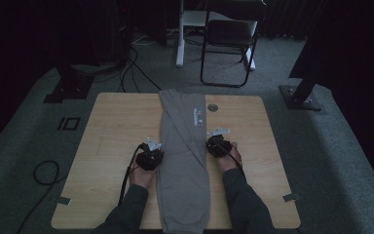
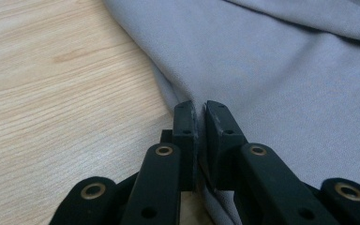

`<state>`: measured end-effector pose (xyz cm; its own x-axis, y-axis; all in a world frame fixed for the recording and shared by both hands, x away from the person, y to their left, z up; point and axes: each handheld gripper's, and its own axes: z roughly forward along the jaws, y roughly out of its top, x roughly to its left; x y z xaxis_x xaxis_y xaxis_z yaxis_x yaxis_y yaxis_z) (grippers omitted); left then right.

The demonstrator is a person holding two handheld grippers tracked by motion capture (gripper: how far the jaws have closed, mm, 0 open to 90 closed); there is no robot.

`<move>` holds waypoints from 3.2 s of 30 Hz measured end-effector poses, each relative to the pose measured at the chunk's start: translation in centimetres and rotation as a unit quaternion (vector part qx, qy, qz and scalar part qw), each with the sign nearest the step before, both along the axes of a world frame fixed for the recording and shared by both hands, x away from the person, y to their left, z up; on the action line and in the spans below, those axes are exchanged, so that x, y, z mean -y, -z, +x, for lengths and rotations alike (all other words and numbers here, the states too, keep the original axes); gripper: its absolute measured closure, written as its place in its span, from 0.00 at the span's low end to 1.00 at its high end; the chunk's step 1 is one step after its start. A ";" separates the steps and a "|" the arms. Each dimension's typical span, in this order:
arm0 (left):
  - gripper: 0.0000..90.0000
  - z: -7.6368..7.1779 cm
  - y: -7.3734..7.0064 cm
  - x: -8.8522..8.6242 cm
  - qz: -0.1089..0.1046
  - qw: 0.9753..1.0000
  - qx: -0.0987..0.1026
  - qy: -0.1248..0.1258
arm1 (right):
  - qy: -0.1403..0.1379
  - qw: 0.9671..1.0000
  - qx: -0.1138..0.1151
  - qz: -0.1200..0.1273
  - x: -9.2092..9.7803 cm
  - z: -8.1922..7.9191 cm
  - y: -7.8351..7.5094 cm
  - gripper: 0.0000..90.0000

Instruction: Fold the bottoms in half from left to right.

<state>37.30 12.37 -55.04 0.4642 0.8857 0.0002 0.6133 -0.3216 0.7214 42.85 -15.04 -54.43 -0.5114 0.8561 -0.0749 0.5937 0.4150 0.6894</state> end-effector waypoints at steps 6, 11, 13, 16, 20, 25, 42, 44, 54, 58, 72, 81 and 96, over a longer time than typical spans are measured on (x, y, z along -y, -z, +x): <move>0.75 0.4 -0.4 0.0 0.002 1.000 -0.011 -0.010 | -0.040 0.998 0.030 0.026 -1.6 -0.4 -1.2 0.74; 0.64 0.8 -0.9 0.0 0.000 1.000 0.003 -0.020 | -0.063 0.997 0.035 0.032 -3.7 0.0 -1.6 0.72; 0.63 1.6 -1.2 0.2 0.007 1.000 0.006 -0.026 | -0.083 0.996 0.035 0.002 -5.9 0.7 -1.1 0.69; 0.63 2.6 -1.0 0.4 0.013 0.999 -0.002 -0.035 | -0.084 0.996 0.036 -0.009 -6.6 0.9 -0.9 0.67; 0.84 3.3 -0.4 0.4 0.009 0.999 -0.016 -0.032 | -0.063 0.997 0.030 -0.042 -8.4 2.6 0.0 0.60; 0.93 3.2 -0.5 0.5 0.019 1.000 -0.011 -0.018 | -0.004 0.998 0.032 -0.049 -6.3 3.4 0.0 0.63; 0.94 -2.4 -0.2 0.1 -0.003 1.000 -0.010 0.011 | 0.001 1.000 0.008 0.012 -2.1 -1.0 0.4 0.93; 0.94 -3.4 -0.2 0.1 -0.005 1.000 -0.012 0.017 | -0.005 1.000 0.008 0.014 -1.9 -2.0 0.4 0.92; 0.91 -8.4 -0.2 -0.6 -0.035 0.997 -0.036 0.066 | -0.031 0.999 -0.011 0.043 -0.5 -7.1 0.5 0.90; 0.75 -8.1 -0.9 -1.8 -0.063 0.995 -0.019 0.070 | -0.043 0.997 -0.035 0.055 -0.5 -8.0 0.1 0.70; 0.66 1.2 -1.2 -0.5 -0.030 0.999 -0.009 -0.010 | -0.089 0.996 0.024 -0.006 -8.3 -2.0 -1.0 0.53; 0.96 2.0 -0.6 0.3 -0.011 1.000 -0.019 -0.007 | -0.086 0.996 0.007 -0.029 -10.6 1.3 -0.1 0.58; 0.97 1.1 -0.5 0.4 0.008 1.000 -0.006 0.007 | -0.005 1.000 0.001 -0.001 -2.0 1.5 -0.5 0.98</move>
